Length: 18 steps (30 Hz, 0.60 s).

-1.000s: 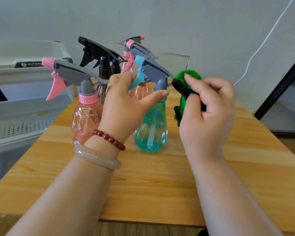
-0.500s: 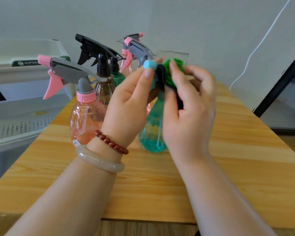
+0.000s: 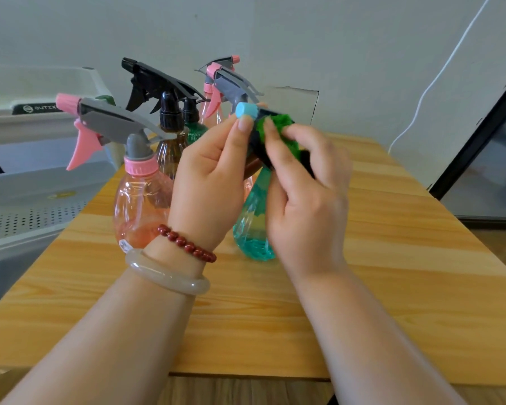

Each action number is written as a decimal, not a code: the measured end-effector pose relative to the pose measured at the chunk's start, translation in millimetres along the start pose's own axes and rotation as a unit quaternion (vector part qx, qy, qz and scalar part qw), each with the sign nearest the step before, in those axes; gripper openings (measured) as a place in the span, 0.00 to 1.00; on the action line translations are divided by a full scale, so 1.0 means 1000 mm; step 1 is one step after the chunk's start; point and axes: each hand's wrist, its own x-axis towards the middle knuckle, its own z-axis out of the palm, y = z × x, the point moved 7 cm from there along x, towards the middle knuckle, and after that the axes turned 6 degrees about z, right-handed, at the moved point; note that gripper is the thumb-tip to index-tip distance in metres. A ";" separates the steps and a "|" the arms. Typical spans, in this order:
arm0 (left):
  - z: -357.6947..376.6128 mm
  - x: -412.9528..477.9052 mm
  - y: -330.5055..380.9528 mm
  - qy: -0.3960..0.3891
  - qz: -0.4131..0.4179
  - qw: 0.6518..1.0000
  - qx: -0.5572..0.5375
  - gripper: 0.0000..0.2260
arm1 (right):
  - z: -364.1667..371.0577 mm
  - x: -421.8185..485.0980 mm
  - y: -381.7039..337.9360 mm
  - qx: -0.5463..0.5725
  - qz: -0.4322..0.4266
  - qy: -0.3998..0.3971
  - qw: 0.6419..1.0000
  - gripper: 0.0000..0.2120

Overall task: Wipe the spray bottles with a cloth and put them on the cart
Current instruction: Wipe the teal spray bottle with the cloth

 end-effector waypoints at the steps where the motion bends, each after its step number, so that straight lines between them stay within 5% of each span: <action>1: 0.000 0.000 0.000 -0.002 0.004 1.000 0.010 0.12 | 0.000 0.001 0.006 -0.007 0.012 0.006 1.000 0.15; 4: 0.001 -0.002 0.000 0.002 0.000 1.000 0.029 0.14 | -0.001 0.002 0.022 -0.008 0.093 0.027 0.995 0.16; 7: -0.002 -0.001 -0.004 0.015 -0.009 0.999 0.037 0.19 | 0.002 -0.002 0.006 0.002 0.054 0.019 0.998 0.15; 10: -0.004 -0.001 -0.001 0.017 -0.001 0.999 0.035 0.14 | 0.003 -0.003 0.002 -0.003 0.004 0.014 1.000 0.15; 15: 0.000 -0.002 0.005 0.007 0.016 0.998 0.054 0.11 | 0.005 -0.005 0.019 0.013 0.106 0.033 0.994 0.16; 18: -0.003 0.000 0.006 0.019 0.003 0.999 0.047 0.19 | 0.011 -0.007 0.007 0.025 0.053 -0.007 0.998 0.17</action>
